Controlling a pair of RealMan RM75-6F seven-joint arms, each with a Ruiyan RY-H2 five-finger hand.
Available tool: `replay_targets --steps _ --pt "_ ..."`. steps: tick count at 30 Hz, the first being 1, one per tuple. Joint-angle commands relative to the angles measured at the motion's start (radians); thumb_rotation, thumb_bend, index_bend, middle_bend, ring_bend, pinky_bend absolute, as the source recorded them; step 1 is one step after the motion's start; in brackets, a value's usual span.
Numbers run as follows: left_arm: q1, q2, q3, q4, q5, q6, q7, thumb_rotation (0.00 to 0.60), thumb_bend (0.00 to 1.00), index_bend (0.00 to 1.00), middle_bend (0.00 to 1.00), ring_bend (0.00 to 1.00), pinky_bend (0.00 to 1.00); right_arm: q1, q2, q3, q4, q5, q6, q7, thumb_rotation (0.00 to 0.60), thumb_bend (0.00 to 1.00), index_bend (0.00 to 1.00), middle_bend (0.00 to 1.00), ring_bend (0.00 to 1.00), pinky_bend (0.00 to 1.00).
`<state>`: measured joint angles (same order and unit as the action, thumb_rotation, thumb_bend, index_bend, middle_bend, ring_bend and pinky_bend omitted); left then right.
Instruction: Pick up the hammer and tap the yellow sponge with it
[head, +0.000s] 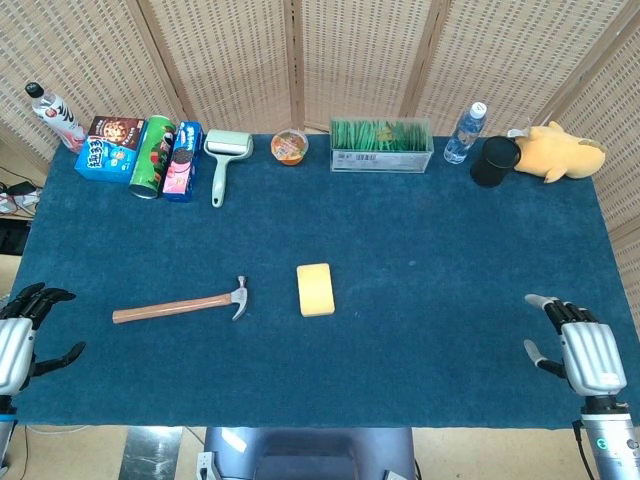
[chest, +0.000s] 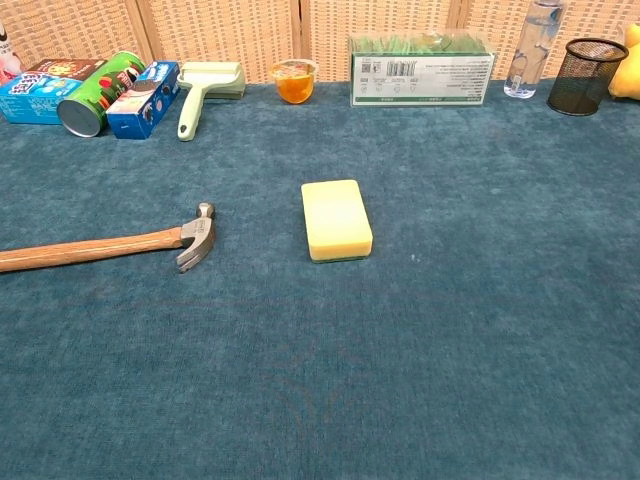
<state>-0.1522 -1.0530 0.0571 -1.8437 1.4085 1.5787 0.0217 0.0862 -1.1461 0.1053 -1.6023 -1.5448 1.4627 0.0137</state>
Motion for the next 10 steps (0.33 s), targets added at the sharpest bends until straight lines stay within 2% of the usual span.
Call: replay_targets --steps 1,10 --pt "0.008 -0.005 -0.012 -0.005 0.003 0.006 0.0 0.6 0.24 0.28 0.26 0.13 0.21 -0.001 0.001 -0.001 0.003 0.001 0.005 0.006 0.6 0.33 0.26 0.34 0.35 0.37" --pt "-0.006 -0.021 -0.051 -0.005 -0.004 -0.046 0.009 0.6 0.24 0.3 0.26 0.14 0.21 -0.004 0.004 -0.009 0.018 0.02 0.005 0.015 0.6 0.33 0.27 0.34 0.35 0.37"
